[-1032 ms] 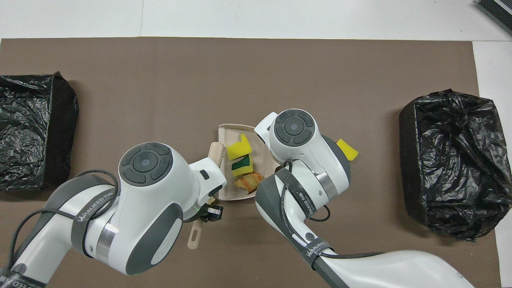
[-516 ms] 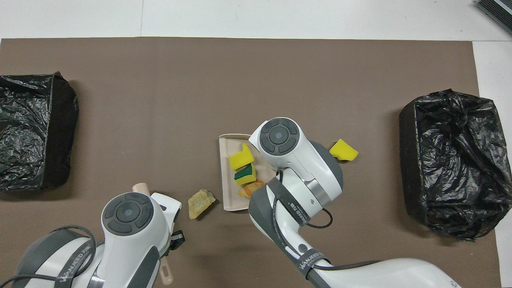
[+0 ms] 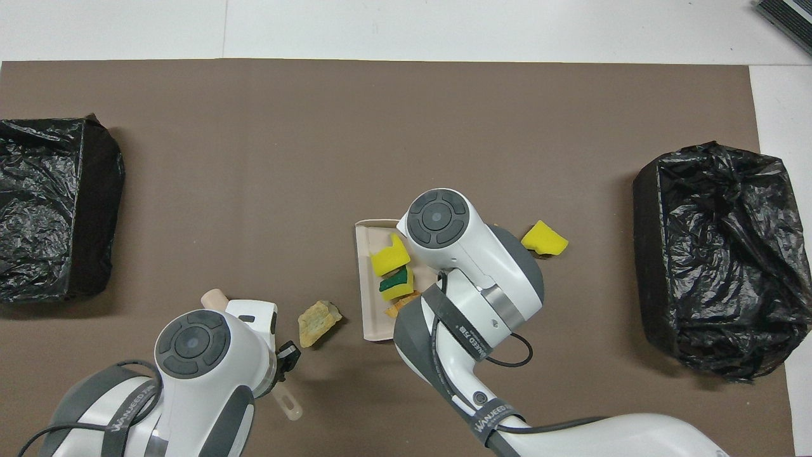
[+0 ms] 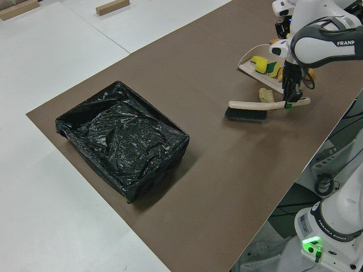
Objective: Sweep and dump trash in bin
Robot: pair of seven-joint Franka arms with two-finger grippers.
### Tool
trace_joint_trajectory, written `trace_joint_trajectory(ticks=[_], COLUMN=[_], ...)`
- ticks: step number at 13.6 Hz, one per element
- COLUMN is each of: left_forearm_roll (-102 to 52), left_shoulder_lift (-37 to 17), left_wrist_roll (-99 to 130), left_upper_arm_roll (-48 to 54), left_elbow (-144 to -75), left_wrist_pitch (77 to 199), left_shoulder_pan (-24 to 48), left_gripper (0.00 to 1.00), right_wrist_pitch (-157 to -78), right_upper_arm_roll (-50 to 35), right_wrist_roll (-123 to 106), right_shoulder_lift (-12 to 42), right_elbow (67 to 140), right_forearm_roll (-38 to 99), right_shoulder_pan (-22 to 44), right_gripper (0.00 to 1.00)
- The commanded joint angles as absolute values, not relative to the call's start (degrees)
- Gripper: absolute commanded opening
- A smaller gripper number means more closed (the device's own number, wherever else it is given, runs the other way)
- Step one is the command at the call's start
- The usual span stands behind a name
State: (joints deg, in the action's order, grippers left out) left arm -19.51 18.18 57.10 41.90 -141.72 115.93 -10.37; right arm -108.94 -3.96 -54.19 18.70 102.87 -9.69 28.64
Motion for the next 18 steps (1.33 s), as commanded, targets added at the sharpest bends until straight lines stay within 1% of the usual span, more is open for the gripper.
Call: trace_joint_trajectory(ticks=[1, 3, 4, 8, 13, 16, 18], left_forearm_roll=[-19.51, -19.34, -19.07, -19.16, -19.16, -19.25, -19.16], left_shoulder_lift=[10.92, 8.80, 7.57, 6.77, -1.04, -0.27, 0.00], left_wrist_roll=[60.73, 60.47, 59.86, 53.79, 52.38, 50.72, 49.23], left_upper_arm_roll=[42.19, 42.28, 42.28, 42.45, 42.45, 42.36, 41.92], left_elbow=[-138.62, -136.51, -135.80, -135.53, -125.78, -124.02, -121.04], left_wrist_pitch=[120.41, 121.64, 122.16, 126.11, 125.51, 124.64, 120.52], left_shoulder_pan=[-8.44, -7.56, -5.99, -3.08, -2.81, -2.54, -3.59], left_gripper=[0.00, 0.00, 0.00, 0.00, 0.00, 0.00, 0.00], right_wrist_pitch=[-108.02, -108.02, -108.10, -108.11, -108.11, -108.19, -108.37], right_upper_arm_roll=[-4.39, -4.39, -4.39, -4.39, -4.39, -4.39, -4.39], right_wrist_roll=[-52.82, -52.82, -52.82, -52.73, -52.65, -52.38, -52.38], right_shoulder_lift=[17.58, 17.49, 17.58, 17.49, 17.58, 17.58, 17.49], right_elbow=[103.62, 103.62, 103.71, 103.71, 103.80, 103.80, 103.80], right_forearm_roll=[-10.90, -10.90, -10.90, -10.90, -10.90, -10.90, -10.90], right_shoulder_pan=[28.30, 28.30, 28.30, 28.30, 28.30, 28.21, 28.21], right_gripper=[0.00, 0.00, 0.00, 0.00, 0.00, 0.00, 0.00])
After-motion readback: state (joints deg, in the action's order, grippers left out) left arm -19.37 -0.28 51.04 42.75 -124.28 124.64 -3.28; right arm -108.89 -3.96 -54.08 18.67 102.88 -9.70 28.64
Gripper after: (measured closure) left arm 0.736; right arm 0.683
